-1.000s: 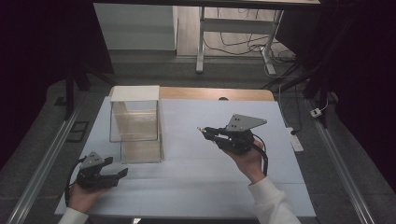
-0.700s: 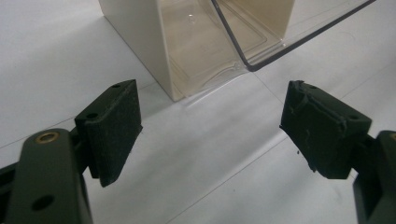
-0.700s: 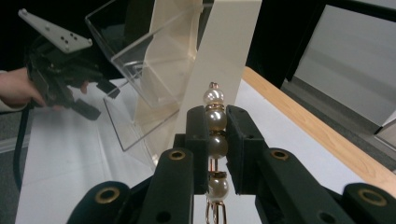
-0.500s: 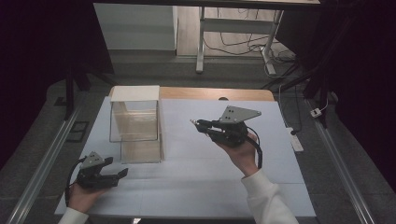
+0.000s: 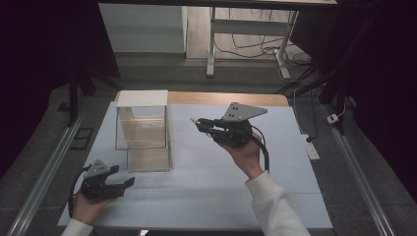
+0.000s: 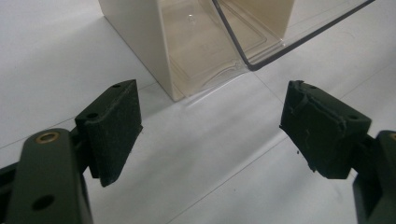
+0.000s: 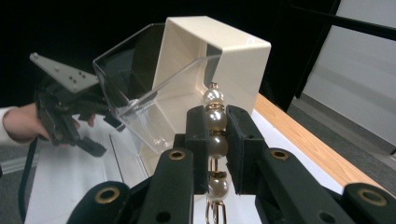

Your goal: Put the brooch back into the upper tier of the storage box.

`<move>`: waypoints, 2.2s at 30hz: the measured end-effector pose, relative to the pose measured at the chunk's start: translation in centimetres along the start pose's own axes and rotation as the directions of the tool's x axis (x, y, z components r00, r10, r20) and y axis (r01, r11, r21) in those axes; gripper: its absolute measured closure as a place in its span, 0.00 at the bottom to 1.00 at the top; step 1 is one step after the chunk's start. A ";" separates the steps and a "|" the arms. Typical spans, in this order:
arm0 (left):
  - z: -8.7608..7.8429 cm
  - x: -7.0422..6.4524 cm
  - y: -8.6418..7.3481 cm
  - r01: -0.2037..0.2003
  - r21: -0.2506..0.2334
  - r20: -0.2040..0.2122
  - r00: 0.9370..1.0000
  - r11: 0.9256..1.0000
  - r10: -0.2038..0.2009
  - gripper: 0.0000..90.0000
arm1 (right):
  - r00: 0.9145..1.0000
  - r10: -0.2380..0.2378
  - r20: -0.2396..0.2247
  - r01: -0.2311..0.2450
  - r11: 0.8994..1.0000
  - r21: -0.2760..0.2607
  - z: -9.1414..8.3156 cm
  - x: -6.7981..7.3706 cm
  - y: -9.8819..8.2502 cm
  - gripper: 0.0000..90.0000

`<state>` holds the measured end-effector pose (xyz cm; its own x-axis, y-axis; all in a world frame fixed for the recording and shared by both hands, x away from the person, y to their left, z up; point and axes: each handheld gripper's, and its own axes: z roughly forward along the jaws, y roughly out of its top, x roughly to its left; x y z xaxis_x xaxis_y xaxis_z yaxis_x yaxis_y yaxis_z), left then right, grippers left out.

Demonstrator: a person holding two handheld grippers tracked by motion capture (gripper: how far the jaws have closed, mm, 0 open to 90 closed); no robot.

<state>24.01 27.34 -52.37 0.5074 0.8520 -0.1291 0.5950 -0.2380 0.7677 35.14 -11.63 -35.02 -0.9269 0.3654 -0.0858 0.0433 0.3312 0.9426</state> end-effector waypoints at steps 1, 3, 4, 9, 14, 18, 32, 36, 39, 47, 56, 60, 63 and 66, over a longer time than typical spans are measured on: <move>0.0 0.0 0.0 -0.001 0.000 0.000 1.000 1.000 0.001 0.23 | 1.000 0.002 -0.001 -0.002 1.000 -0.004 0.1 -0.1 0.1 0.88; 0.0 0.0 0.0 -0.002 0.000 0.000 1.000 1.000 0.002 0.23 | 1.000 0.016 -0.011 -0.016 1.000 -0.018 0.5 -0.2 0.5 0.88; 0.0 0.0 0.0 -0.001 -0.001 0.000 1.000 1.000 0.001 0.23 | 1.000 0.016 -0.011 -0.016 1.000 -0.018 0.5 -0.2 0.5 0.88; 0.0 0.0 0.0 -0.001 0.000 0.001 1.000 1.000 0.001 0.23 | 1.000 0.023 -0.019 -0.023 0.999 -0.027 1.0 -0.2 1.0 0.88; 0.0 0.0 0.0 -0.001 0.001 0.001 1.000 1.000 0.001 0.23 | 0.999 0.018 -0.027 -0.019 0.999 -0.032 1.6 0.0 1.3 0.88; 0.0 0.0 0.0 -0.001 0.002 0.001 1.000 1.000 0.001 0.23 | 0.999 0.012 -0.033 -0.013 0.999 -0.032 1.9 0.1 1.5 0.88; 0.1 -0.1 0.0 -0.005 0.003 0.005 1.000 1.000 0.005 0.23 | 0.997 -0.005 -0.083 0.001 0.999 -0.052 3.5 1.2 2.4 0.88; 0.1 0.0 0.0 -0.007 0.005 0.003 1.000 1.000 0.007 0.23 | 0.995 -0.018 -0.097 0.013 0.998 -0.056 4.3 1.8 3.0 0.88; 0.2 -0.1 0.0 -0.003 0.006 0.005 1.000 1.000 0.003 0.23 | 0.994 -0.025 -0.105 0.018 0.998 -0.063 4.7 2.2 3.4 0.88; 0.2 -0.1 0.0 -0.007 0.008 0.005 1.000 1.000 0.007 0.23 | 0.992 -0.039 -0.119 0.032 0.998 -0.059 5.6 3.0 3.9 0.88; 0.3 -0.1 0.0 -0.009 0.012 0.006 1.000 1.000 0.009 0.23 | 0.989 -0.040 -0.142 0.033 0.998 -0.056 7.0 4.0 4.0 0.88; 0.3 -0.1 -0.1 -0.009 0.012 0.004 1.000 1.000 0.009 0.23 | 0.987 -0.047 -0.154 0.039 0.998 -0.057 8.0 4.5 4.0 0.88; 0.3 -0.1 -0.1 -0.008 0.013 0.008 1.000 1.000 0.008 0.23 | 0.988 -0.055 -0.145 0.050 0.998 -0.041 8.6 4.9 4.0 0.88; 0.4 -0.1 -0.1 -0.006 0.012 0.010 1.000 1.000 0.006 0.23 | 0.988 -0.062 -0.140 0.058 0.998 -0.032 9.2 5.2 3.9 0.88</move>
<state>24.11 27.11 -52.69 0.5169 0.8460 -0.1307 0.5996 -0.2489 0.7606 33.92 -0.48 -34.73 -0.9709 0.2184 -0.0980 -0.0225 0.3242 0.9457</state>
